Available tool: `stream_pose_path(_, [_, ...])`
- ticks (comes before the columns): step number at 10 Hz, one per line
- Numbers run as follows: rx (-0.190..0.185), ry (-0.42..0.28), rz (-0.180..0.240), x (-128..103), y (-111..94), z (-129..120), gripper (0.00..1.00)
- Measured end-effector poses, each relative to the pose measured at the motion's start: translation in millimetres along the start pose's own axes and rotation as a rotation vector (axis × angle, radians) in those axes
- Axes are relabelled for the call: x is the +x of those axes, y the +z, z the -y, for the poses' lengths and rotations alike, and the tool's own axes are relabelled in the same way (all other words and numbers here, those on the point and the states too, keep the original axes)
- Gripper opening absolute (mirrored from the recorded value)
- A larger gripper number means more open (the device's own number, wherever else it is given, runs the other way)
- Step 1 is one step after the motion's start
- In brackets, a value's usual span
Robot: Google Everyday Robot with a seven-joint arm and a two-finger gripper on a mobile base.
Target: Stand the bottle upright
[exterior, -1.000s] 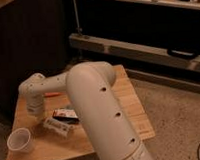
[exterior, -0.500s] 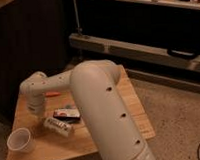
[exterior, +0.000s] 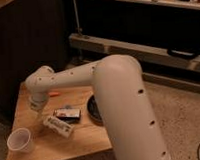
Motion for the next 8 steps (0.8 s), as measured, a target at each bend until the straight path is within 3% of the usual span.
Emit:
stream_pose_path(5, [-0.008,-0.033,0.109,4.4,-27.1,-8.9,0.00])
stream_pose_path(8, [-0.001,-0.066,0.196,7.1,-47.3,-15.7,0.00])
